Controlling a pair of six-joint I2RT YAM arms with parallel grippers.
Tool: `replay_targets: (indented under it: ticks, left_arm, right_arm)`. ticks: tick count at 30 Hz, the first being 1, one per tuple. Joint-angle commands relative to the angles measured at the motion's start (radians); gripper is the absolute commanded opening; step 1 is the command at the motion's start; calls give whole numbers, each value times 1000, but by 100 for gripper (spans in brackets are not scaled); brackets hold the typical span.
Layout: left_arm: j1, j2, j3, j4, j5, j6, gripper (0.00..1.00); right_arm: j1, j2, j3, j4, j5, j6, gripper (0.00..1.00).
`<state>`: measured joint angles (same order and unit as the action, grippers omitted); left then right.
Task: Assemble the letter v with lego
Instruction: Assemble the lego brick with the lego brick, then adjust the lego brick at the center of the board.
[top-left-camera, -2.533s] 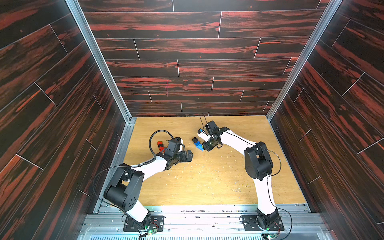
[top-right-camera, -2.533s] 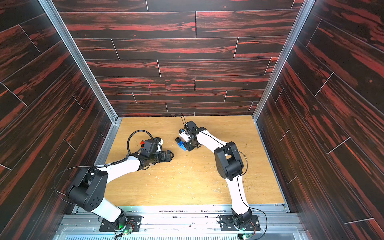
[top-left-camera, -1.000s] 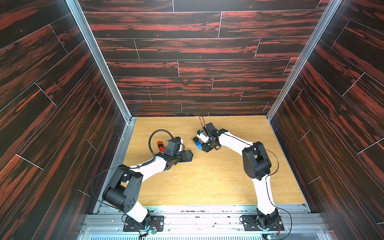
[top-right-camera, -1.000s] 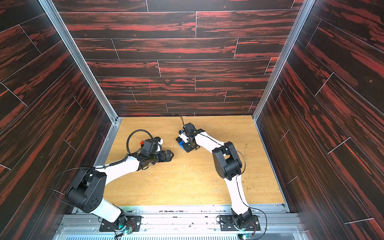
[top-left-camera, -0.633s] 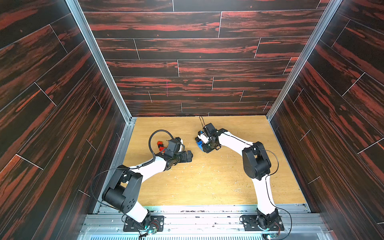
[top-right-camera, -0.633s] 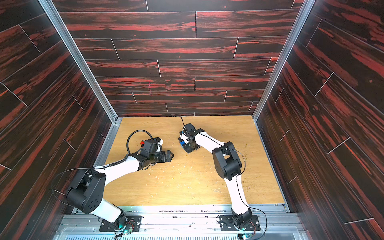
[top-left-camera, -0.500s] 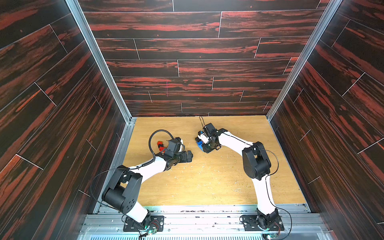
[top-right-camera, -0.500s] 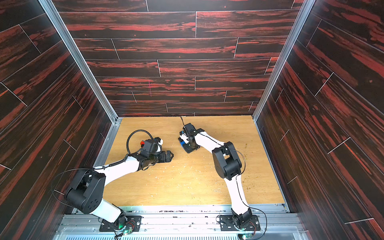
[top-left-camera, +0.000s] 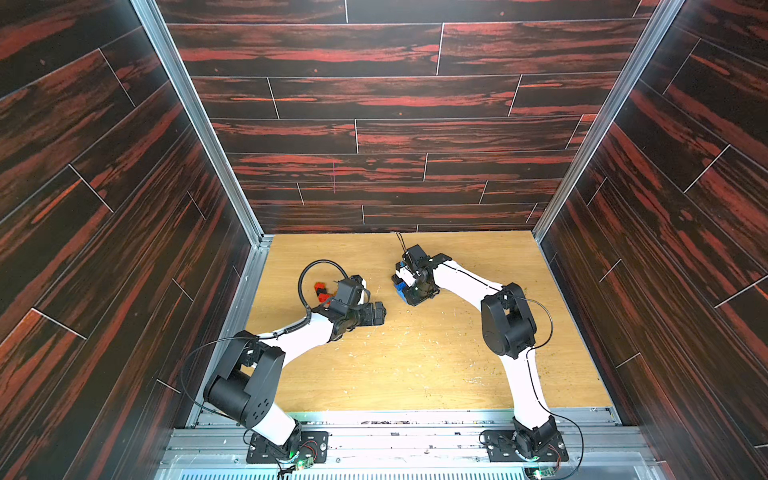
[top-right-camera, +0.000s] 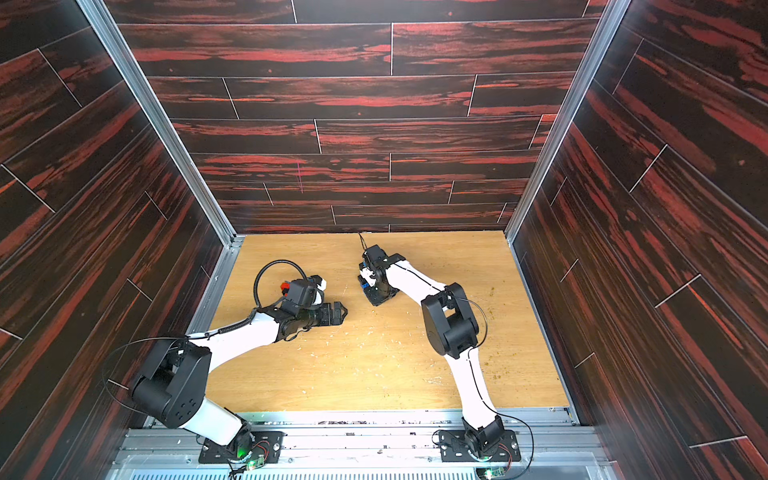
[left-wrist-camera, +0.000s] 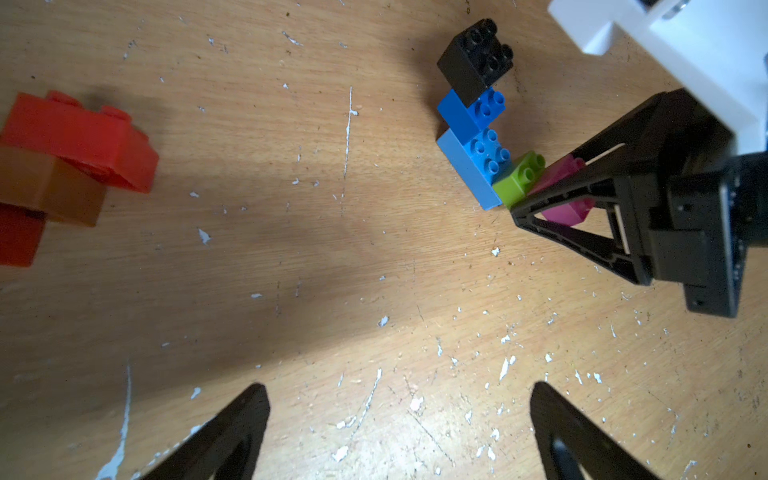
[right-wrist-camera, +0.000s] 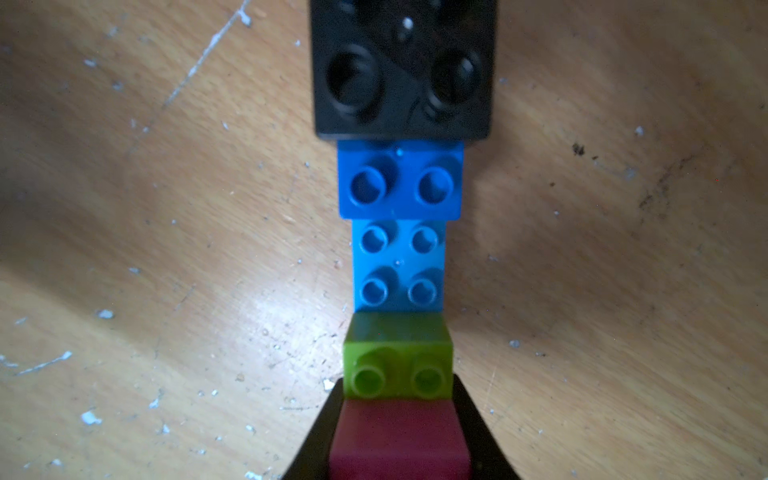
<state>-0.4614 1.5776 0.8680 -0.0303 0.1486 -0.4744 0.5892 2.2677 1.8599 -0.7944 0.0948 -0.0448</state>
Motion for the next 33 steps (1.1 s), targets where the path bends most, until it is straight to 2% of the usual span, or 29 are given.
replay_targets:
  ticks: [1,3,7,11,22,33]
  left_arm:
    - [-5,-19,25,-9,-11,11,100]
    - [-6,-21,22,-12,-12,10,100]
    - [-6,-34,12,-10,-20,8,100]
    - [-6,-48,4,-22,-30,12,100]
    - [-6,-77,-5,-37,-48,11,100]
    - [-8,-77,-13,-34,-55,8,100]
  right_arm:
    - [4,51,-15,-43,-12,39,24]
    - [4,34,-16,-14,-6,49,28]
    - [4,-7,-34,50,-20,62,51]
    - [4,-31,-38,85,-28,78,65]
    - [5,-1,-41,172,22,103,65]
    - [8,22,-61,185,18,103,57]
